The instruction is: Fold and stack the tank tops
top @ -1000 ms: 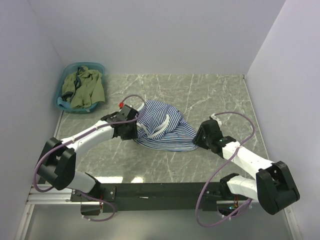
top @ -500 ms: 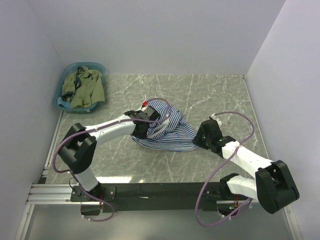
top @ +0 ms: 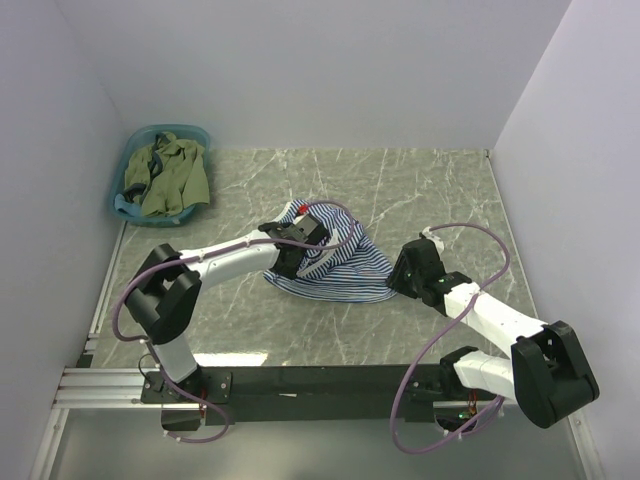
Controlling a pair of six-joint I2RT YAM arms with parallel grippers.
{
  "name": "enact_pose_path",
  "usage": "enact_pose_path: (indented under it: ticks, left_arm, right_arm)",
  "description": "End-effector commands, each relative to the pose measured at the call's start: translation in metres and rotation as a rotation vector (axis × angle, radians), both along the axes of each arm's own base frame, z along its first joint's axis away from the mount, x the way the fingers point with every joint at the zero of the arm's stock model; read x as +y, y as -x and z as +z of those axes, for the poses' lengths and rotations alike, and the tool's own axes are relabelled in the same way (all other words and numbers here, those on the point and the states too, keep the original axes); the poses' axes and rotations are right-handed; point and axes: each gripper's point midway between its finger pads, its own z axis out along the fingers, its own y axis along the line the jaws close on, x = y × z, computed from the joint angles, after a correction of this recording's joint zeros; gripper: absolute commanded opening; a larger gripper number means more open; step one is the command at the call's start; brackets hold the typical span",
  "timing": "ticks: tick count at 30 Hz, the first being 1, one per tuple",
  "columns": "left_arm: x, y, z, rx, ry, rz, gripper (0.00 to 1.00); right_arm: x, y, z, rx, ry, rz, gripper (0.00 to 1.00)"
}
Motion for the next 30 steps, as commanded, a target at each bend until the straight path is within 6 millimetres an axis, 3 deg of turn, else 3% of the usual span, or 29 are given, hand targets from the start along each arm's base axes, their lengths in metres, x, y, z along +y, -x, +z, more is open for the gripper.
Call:
enact_pose_path:
  ticks: [1, 14, 30]
  left_arm:
    - [-0.004, -0.006, 0.003, -0.019, -0.020, -0.026, 0.38]
    - [-0.007, -0.002, -0.009, 0.015, -0.035, -0.048, 0.39]
    - [0.004, -0.006, -0.022, 0.005, -0.109, -0.021, 0.36]
  right_arm:
    - [-0.001, -0.011, 0.017, -0.055, -0.002, -0.021, 0.44]
    - [-0.002, -0.012, 0.016, -0.057, 0.003, -0.023, 0.44]
    - [-0.004, -0.011, 0.018, -0.064, 0.014, -0.024, 0.46]
